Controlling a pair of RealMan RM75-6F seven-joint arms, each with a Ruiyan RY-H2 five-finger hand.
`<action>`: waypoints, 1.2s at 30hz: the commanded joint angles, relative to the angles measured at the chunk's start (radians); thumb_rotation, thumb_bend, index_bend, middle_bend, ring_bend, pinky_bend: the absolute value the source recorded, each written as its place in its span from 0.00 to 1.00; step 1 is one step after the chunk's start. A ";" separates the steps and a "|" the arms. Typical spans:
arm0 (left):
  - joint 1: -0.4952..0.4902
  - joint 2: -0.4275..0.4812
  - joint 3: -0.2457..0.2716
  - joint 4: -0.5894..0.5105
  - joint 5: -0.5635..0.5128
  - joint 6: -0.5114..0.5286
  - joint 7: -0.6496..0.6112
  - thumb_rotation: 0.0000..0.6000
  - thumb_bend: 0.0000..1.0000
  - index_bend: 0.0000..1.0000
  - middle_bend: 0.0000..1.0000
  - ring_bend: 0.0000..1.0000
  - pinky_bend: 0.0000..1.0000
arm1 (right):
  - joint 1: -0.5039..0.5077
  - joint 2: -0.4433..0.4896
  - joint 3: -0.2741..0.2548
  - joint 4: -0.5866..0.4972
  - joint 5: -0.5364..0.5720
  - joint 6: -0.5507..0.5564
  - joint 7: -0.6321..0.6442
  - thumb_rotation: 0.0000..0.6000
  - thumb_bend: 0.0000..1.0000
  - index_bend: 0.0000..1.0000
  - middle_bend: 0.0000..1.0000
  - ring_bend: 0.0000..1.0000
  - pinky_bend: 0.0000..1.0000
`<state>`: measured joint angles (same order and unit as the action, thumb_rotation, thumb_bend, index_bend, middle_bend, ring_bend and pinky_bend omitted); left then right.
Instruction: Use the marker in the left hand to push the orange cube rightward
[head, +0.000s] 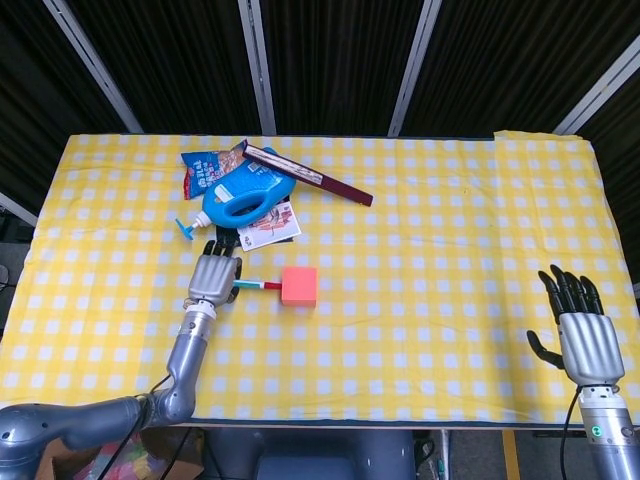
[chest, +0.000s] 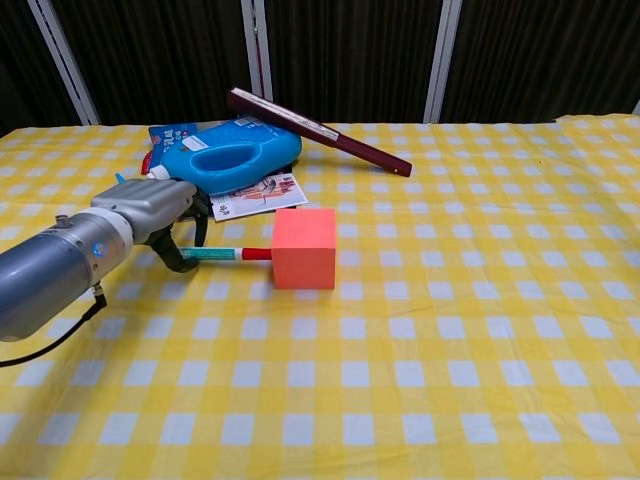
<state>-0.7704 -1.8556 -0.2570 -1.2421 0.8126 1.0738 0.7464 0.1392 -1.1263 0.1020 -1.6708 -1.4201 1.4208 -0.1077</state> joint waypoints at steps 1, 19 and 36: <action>-0.008 -0.011 -0.003 -0.006 -0.003 0.008 0.009 1.00 0.44 0.63 0.12 0.00 0.11 | 0.000 0.001 0.000 0.000 0.001 -0.001 0.001 1.00 0.38 0.00 0.00 0.00 0.00; -0.004 0.036 0.010 -0.104 -0.058 0.045 0.087 1.00 0.44 0.64 0.12 0.00 0.11 | 0.000 -0.002 0.002 -0.004 0.003 0.001 -0.006 1.00 0.38 0.00 0.00 0.00 0.00; -0.112 -0.096 -0.056 -0.041 -0.109 0.029 0.132 1.00 0.44 0.65 0.12 0.00 0.11 | -0.003 0.002 0.001 -0.006 0.008 0.001 0.004 1.00 0.38 0.00 0.00 0.00 0.00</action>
<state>-0.8704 -1.9399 -0.3062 -1.2922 0.7099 1.1062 0.8691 0.1360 -1.1240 0.1036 -1.6771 -1.4128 1.4218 -0.1031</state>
